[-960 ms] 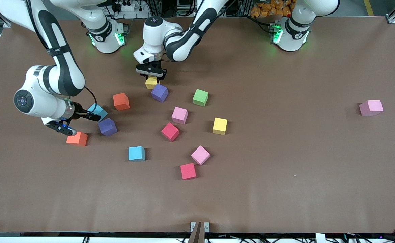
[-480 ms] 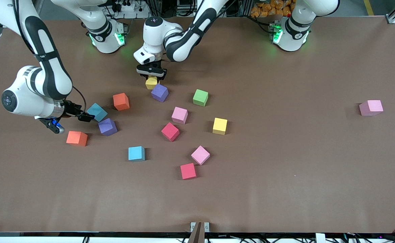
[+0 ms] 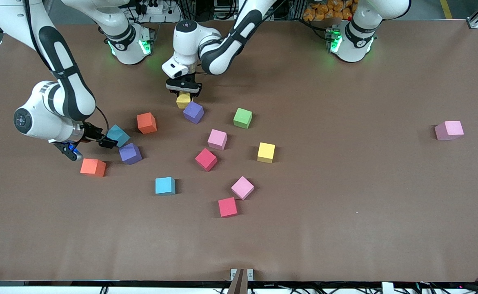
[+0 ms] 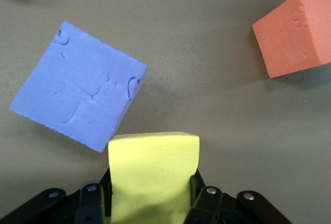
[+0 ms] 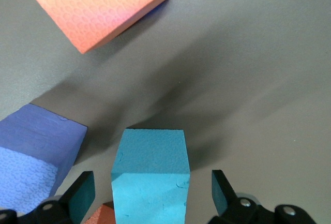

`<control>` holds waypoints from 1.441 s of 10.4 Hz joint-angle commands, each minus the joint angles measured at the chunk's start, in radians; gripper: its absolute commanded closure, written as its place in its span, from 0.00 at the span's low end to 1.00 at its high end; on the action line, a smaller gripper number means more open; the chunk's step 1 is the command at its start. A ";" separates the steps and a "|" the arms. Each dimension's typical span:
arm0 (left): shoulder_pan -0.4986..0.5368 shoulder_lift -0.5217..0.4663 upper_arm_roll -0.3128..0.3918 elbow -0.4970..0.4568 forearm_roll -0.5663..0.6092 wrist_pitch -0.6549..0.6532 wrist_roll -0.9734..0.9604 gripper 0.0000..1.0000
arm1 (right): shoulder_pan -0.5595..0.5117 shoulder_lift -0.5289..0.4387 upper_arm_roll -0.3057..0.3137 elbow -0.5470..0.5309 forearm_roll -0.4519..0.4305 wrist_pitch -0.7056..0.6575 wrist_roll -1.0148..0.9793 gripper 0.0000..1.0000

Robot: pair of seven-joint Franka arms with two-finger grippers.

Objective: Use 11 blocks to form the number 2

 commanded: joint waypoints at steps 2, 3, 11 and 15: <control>-0.001 0.036 0.012 0.007 0.009 -0.013 -0.033 0.71 | 0.001 0.012 0.004 -0.006 0.021 0.012 0.014 0.00; -0.001 0.036 0.012 0.007 0.008 -0.013 -0.039 0.71 | 0.001 0.017 0.005 -0.007 0.021 0.011 0.014 0.00; -0.001 0.037 0.012 0.007 0.015 -0.012 -0.074 0.30 | 0.079 0.017 0.004 -0.089 0.022 0.165 0.040 0.00; -0.001 0.037 0.014 0.007 0.022 -0.010 -0.054 0.00 | 0.079 0.012 0.004 -0.092 0.021 0.146 0.040 0.00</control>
